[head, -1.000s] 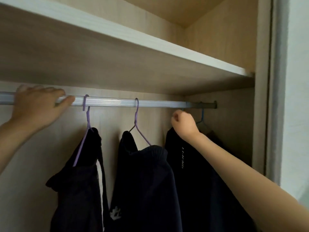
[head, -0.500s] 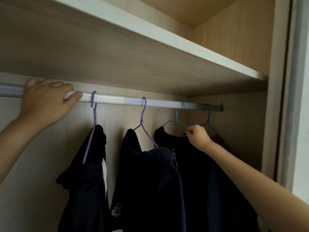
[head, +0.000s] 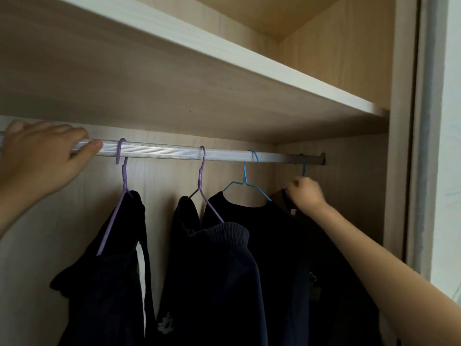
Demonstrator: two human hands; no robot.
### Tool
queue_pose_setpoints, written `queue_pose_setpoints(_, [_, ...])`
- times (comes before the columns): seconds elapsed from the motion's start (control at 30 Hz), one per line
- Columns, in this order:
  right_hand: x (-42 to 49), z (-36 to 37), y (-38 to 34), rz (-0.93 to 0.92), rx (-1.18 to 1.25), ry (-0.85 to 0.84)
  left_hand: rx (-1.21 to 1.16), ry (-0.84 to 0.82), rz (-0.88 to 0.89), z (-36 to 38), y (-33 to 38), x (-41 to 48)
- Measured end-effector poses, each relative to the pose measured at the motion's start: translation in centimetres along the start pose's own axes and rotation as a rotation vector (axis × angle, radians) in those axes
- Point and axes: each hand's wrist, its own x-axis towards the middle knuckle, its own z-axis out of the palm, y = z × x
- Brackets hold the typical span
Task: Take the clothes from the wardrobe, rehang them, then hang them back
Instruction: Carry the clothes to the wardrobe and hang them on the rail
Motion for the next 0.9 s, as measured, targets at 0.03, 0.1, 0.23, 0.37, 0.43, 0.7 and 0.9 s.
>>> queue_pose_setpoints(0.03, [0.4, -0.7, 1.3, 0.069, -0.075, -0.001, 0.004, -0.012, 0.004, 0.1, -0.1, 0.0])
queue_pose_setpoints(0.1, [1.3, -1.4, 4.1, 0.187, -0.200, -0.050, -0.007, -0.024, 0.002, 0.3, -0.3, 0.0])
queue_pose_setpoints(0.23, [2.1, -0.3, 6.7, 0.255, -0.188, -0.073, 0.013, -0.002, -0.009, -0.3, 0.2, -0.1])
queue_pose_setpoints(0.37, [2.0, 1.0, 6.3, 0.254, -0.166, -0.061, 0.014, 0.005, 0.011, -1.8, 1.4, -0.3])
queue_pose_setpoints(0.43, [2.1, 1.4, 6.2, 0.241, -0.148, -0.083, 0.036, -0.002, 0.010, -2.3, 1.9, -0.4])
queue_pose_setpoints(0.7, [1.3, 1.3, 4.7, 0.189, -0.068, -0.167, 0.068, -0.002, 0.005, -2.6, 2.2, -0.5])
queue_pose_setpoints(0.9, [0.6, 1.2, 4.4, 0.135, -0.074, -0.129, 0.067, -0.006, 0.016, -2.2, 1.9, -0.3])
